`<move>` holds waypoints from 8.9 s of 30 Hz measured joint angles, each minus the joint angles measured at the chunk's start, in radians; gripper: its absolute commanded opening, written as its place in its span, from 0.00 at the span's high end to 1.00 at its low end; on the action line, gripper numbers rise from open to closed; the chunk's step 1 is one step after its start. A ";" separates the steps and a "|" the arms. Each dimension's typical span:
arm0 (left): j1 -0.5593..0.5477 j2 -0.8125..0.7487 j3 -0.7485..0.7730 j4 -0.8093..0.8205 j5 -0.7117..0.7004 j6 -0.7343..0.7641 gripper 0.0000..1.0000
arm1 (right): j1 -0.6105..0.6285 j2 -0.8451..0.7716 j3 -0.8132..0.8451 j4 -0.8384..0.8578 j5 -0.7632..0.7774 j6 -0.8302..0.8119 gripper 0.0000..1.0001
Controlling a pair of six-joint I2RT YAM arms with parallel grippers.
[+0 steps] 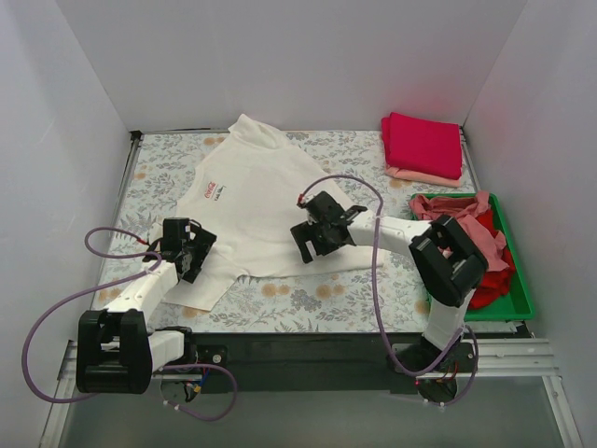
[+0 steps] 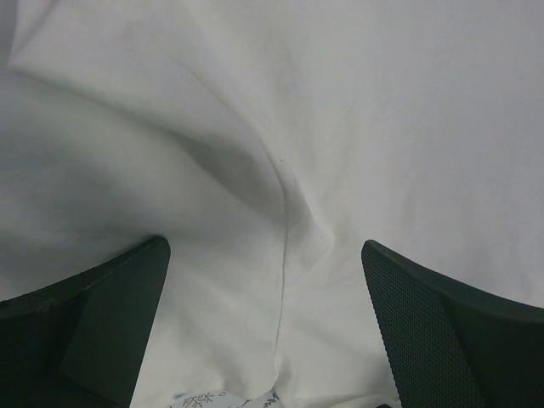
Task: Fold and stack the t-shirts
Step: Flatten the tshirt out
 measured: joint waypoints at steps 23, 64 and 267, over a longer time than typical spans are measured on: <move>0.000 0.009 0.014 -0.022 -0.015 -0.025 0.02 | -0.080 -0.961 -0.631 -0.335 0.277 0.436 0.02; 0.000 -0.011 0.010 -0.052 -0.023 -0.019 0.02 | -0.154 -0.446 -0.388 -0.156 0.374 0.441 0.99; -0.015 -0.313 1.366 -0.024 -0.176 0.464 1.00 | -0.406 -1.089 0.370 -0.237 -0.108 0.120 0.99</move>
